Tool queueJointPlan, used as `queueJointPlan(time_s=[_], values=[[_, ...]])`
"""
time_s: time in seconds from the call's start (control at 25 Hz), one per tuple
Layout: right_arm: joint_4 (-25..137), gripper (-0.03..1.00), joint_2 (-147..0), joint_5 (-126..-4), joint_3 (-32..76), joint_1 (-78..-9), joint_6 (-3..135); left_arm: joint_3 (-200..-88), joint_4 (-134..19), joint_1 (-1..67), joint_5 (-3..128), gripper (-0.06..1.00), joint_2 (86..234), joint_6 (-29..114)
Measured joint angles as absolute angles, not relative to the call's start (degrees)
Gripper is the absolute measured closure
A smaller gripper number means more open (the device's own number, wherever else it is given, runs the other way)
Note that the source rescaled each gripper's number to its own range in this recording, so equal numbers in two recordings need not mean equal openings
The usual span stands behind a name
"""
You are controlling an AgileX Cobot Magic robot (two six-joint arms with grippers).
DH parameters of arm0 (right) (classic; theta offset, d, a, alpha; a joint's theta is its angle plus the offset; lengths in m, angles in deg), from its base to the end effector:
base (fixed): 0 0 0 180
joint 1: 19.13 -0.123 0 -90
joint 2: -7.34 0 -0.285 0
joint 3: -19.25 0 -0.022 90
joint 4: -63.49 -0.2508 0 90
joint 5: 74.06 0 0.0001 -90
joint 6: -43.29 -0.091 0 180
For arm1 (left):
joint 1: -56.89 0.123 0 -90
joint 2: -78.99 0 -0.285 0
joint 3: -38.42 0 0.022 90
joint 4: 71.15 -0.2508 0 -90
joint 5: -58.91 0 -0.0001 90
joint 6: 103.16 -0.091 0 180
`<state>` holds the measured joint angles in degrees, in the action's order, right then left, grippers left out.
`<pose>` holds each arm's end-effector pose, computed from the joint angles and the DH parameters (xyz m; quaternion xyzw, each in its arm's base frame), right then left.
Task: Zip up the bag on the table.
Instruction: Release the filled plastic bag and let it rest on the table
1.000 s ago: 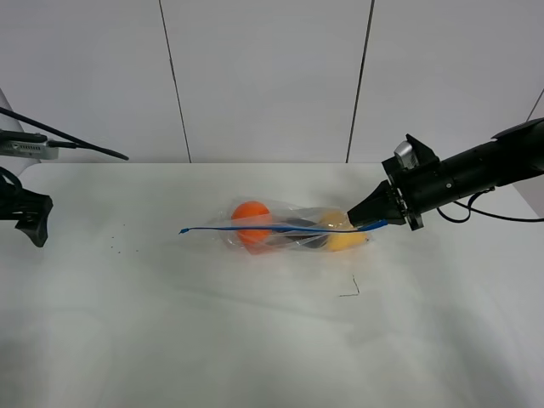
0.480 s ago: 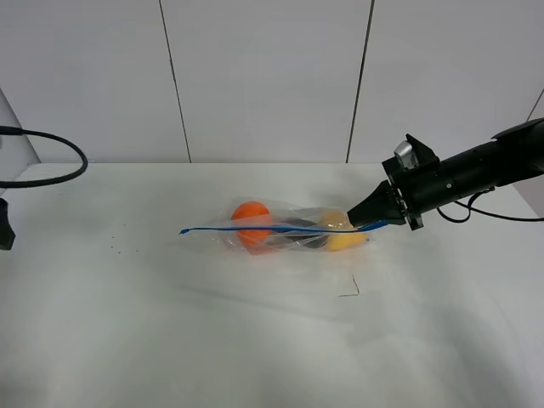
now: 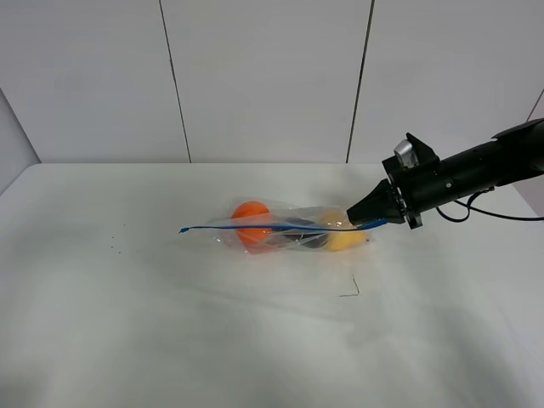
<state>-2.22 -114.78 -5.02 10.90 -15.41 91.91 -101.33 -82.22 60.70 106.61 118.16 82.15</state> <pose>0.3629 0.0541 0.1707 -0.0601 0.8710 0.4814 0.0780 0.0927 0.0191 0.3169 -0.0446 0.8905 0.0870 0.4444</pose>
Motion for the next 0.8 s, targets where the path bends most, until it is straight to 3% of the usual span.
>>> queueJointPlan(time_s=[0.52,0.8], values=[[-2.27,0.97,-114.78,-5.02,10.9,-15.41,92.13,-96.07,-77.57,60.7,114.56,-0.06,88.79,78.83],[-2.27,0.97,-114.78,-5.02,10.9,-15.41,92.3,-96.07,-74.42,60.7,119.32,-0.06,86.5,76.11]])
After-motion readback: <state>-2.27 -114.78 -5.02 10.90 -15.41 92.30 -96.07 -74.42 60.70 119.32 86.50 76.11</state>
